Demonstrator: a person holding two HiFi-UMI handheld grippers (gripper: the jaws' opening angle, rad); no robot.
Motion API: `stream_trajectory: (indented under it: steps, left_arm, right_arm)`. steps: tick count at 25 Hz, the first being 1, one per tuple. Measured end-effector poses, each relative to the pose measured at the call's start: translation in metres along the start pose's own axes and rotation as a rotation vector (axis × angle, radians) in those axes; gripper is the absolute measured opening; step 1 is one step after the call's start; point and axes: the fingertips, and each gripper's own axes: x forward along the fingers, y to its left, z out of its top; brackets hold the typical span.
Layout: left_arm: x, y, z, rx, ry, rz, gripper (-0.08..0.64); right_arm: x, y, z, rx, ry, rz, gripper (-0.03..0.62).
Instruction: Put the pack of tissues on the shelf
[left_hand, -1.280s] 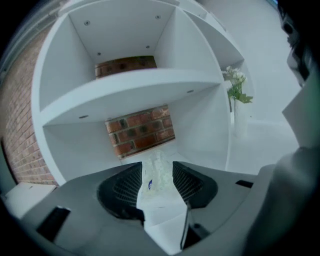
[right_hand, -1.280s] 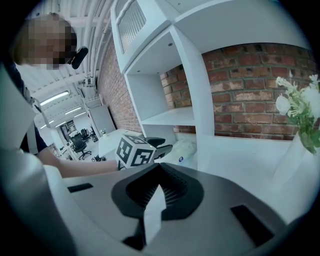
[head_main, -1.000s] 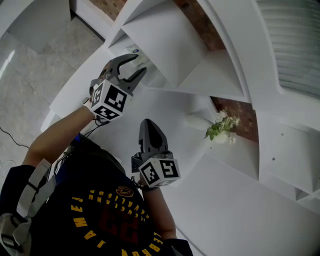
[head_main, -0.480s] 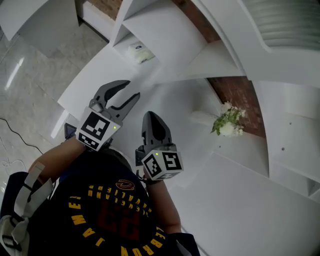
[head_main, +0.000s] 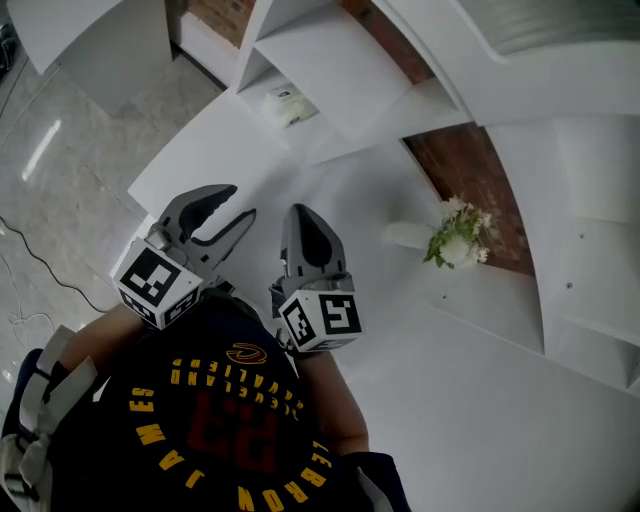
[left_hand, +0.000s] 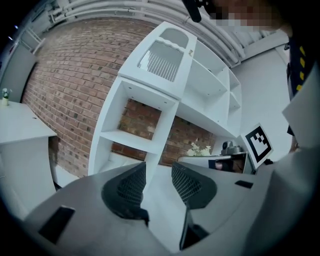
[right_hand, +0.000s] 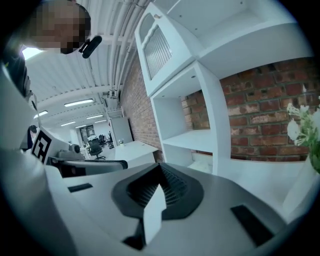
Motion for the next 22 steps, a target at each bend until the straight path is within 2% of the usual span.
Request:
stream_trajectory:
  steps: [2, 3, 4, 5, 12, 15, 22]
  left_arm:
    - [-0.008, -0.004, 0.0, -0.005, -0.008, 0.001, 0.134]
    - [-0.011, -0.007, 0.001, -0.01, -0.015, -0.004, 0.092]
    - [-0.014, -0.01, 0.0, -0.014, -0.023, -0.013, 0.018]
    - [-0.017, -0.013, 0.0, -0.013, -0.027, -0.02, 0.003]
    - [-0.017, -0.02, -0.006, 0.01, -0.011, -0.015, 0.003]
    - [-0.015, -0.02, -0.008, -0.003, 0.002, -0.009, 0.003]
    - [-0.01, -0.017, -0.009, 0.023, 0.009, -0.007, 0.003]
  right_arm:
    - [-0.002, 0.008, 0.005, -0.024, -0.012, 0.018, 0.008]
    - [-0.003, 0.011, 0.007, -0.035, -0.017, 0.025, 0.008]
    - [-0.005, 0.014, 0.008, -0.045, -0.022, 0.03, 0.008]
    - [-0.006, 0.017, 0.009, -0.053, -0.025, 0.036, 0.007]
    - [-0.013, 0.033, 0.008, -0.091, -0.039, 0.08, 0.006]
    - [-0.015, 0.036, 0.007, -0.098, -0.039, 0.084, 0.006]
    - [-0.015, 0.036, 0.005, -0.093, -0.033, 0.086, 0.008]
